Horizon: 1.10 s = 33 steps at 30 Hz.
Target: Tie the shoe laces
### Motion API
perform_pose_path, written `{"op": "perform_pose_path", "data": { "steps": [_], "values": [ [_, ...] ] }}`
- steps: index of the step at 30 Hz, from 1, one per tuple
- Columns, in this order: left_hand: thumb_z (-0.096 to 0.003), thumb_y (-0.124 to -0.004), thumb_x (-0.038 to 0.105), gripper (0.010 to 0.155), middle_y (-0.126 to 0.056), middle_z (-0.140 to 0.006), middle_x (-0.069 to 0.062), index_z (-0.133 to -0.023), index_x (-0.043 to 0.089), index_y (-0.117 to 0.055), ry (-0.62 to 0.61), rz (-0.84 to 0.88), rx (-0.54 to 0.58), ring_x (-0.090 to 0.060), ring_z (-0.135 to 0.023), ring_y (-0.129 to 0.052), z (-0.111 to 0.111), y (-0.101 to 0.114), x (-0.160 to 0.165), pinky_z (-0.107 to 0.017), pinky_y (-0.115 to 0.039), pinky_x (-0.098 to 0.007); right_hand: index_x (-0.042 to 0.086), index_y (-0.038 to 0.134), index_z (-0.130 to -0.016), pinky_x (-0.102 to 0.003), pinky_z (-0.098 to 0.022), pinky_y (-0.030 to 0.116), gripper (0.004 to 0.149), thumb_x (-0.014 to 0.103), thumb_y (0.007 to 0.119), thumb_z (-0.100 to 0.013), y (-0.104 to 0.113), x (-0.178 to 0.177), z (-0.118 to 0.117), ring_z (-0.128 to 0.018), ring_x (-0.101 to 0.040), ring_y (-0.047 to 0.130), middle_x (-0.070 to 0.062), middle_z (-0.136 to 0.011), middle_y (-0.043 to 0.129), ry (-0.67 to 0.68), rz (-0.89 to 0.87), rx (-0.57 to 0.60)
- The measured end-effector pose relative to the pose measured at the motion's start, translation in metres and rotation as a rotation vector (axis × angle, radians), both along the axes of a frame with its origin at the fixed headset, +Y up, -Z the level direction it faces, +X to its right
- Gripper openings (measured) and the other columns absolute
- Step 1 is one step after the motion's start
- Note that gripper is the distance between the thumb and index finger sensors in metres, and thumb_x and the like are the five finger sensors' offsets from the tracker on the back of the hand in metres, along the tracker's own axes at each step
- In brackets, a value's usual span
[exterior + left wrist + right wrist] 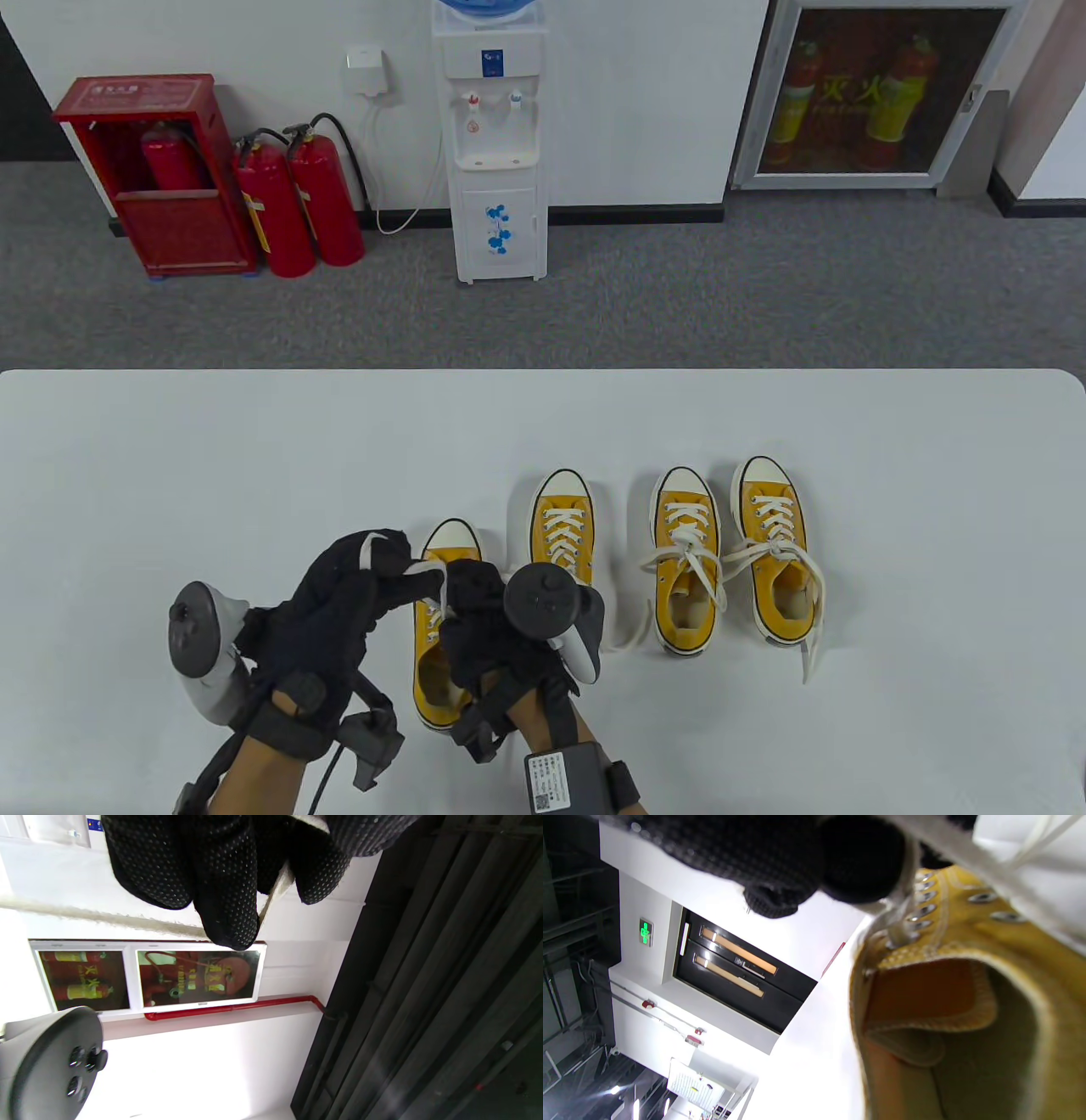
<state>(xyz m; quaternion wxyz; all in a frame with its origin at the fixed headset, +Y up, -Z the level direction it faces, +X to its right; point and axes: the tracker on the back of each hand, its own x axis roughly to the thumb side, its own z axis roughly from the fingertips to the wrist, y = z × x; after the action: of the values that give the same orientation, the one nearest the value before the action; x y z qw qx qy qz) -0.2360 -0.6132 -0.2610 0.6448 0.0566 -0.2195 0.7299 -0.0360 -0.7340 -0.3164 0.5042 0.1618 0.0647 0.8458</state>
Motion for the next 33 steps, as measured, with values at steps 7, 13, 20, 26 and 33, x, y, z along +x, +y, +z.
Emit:
{"op": "perform_pose_path", "data": {
  "steps": [7,13,20,26,33],
  "values": [
    [-0.0524,-0.066,0.04,0.048,-0.068,-0.108,-0.006,-0.096,0.019,-0.07,0.108,-0.03,-0.022,-0.03,-0.099,-0.09,-0.018,-0.01,-0.014,-0.075,-0.069,-0.057,0.014,0.091,-0.081,-0.056,-0.064,0.058,0.042,0.01,0.08,-0.041,0.002,-0.004,0.003,-0.062,-0.024,0.081,-0.002,-0.101,0.063,0.072,0.038,0.022],
    [-0.052,-0.067,0.036,0.053,-0.061,-0.113,-0.008,-0.101,0.015,-0.066,0.235,-0.168,-0.103,-0.034,-0.106,-0.08,-0.036,-0.03,-0.034,-0.077,-0.063,-0.059,0.015,0.097,-0.075,-0.058,-0.065,0.055,0.04,0.008,0.078,-0.04,0.004,-0.008,0.004,-0.061,-0.025,0.081,-0.001,-0.097,0.07,0.123,0.029,0.038],
    [-0.0518,-0.069,0.034,0.055,-0.057,-0.116,-0.01,-0.103,0.015,-0.065,0.26,-0.366,-0.232,-0.036,-0.107,-0.076,-0.053,-0.065,-0.05,-0.077,-0.06,-0.06,0.018,0.101,-0.07,-0.06,-0.067,0.052,0.04,0.006,0.078,-0.039,0.005,-0.011,0.004,-0.061,-0.026,0.081,0.001,-0.094,0.074,0.16,-0.005,0.039],
    [-0.0519,-0.068,0.036,0.056,-0.055,-0.118,-0.007,-0.104,0.016,-0.064,0.279,-0.656,-0.315,-0.038,-0.108,-0.074,-0.055,-0.098,-0.056,-0.075,-0.06,-0.063,0.021,0.102,-0.068,-0.062,-0.068,0.05,0.041,0.006,0.078,-0.039,0.004,-0.01,0.004,-0.062,-0.026,0.082,0.0,-0.094,0.075,0.167,-0.062,0.017],
    [-0.0514,-0.069,0.037,0.056,-0.059,-0.116,-0.008,-0.103,0.016,-0.068,0.288,-0.941,-0.357,-0.039,-0.101,-0.084,-0.052,-0.127,-0.052,-0.073,-0.063,-0.065,0.024,0.102,-0.069,-0.063,-0.068,0.049,0.043,0.006,0.078,-0.039,0.001,-0.006,0.001,-0.062,-0.026,0.082,0.001,-0.094,0.075,0.162,-0.158,-0.022]
  ]
}}
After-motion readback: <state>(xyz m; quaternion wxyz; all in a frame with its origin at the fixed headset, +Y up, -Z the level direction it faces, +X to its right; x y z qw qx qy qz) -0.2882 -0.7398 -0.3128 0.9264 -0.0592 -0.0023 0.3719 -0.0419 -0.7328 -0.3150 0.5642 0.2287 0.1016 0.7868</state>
